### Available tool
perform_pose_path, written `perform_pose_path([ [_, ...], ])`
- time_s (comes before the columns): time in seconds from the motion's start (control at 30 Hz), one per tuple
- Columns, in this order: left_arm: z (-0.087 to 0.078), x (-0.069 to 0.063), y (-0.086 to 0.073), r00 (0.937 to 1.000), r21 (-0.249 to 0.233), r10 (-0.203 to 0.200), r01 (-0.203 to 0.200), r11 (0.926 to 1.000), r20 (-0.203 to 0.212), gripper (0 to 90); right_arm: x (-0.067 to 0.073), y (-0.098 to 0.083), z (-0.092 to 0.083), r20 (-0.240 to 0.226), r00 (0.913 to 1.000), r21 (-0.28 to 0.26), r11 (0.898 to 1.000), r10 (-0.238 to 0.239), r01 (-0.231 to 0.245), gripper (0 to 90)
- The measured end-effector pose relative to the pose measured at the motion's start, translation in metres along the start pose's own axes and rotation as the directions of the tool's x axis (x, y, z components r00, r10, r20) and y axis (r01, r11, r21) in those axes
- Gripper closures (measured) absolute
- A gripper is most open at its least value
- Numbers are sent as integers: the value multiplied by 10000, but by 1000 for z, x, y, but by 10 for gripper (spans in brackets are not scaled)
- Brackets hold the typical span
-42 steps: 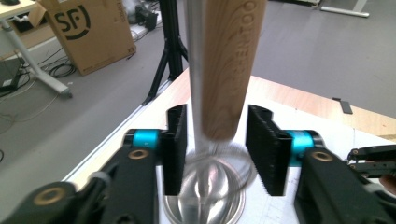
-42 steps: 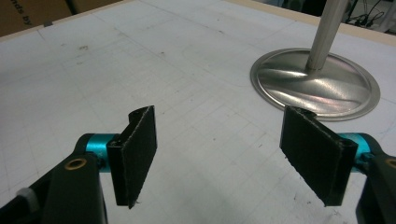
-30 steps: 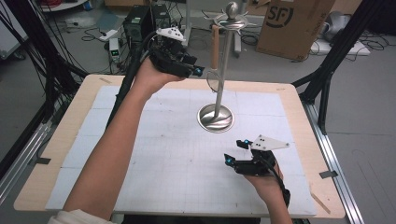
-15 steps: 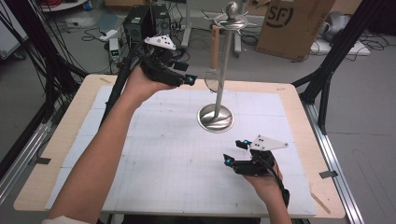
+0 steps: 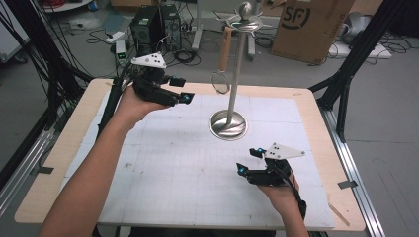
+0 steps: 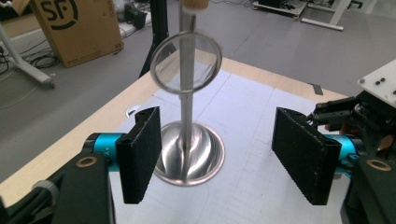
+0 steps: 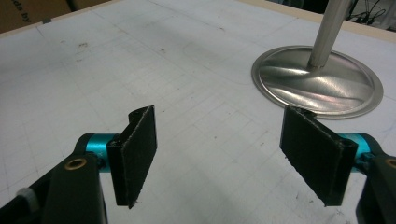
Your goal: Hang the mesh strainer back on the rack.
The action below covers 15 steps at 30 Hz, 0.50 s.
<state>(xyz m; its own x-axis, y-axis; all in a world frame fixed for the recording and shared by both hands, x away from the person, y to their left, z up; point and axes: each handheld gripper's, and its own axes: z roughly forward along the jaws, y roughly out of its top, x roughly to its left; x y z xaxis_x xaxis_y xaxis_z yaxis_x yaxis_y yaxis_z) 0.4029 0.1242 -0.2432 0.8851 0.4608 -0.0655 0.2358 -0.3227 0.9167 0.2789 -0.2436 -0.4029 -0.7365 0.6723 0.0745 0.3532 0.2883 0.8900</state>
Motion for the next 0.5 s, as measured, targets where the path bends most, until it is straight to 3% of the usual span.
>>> perform_pose_path([
  [0.27, -10, 3, -24, 9999, 134, -153, 154, 9998, -54, 300, 0, -1, 0, 11, 10000, -7, 10000, 24, -24, 264],
  [0.5, -14, -10, -37, 9999, 36, 74, -75, 10000, 102, 296, -1, -1, 1, 24, 10000, 42, 10000, -39, 39, 264],
])
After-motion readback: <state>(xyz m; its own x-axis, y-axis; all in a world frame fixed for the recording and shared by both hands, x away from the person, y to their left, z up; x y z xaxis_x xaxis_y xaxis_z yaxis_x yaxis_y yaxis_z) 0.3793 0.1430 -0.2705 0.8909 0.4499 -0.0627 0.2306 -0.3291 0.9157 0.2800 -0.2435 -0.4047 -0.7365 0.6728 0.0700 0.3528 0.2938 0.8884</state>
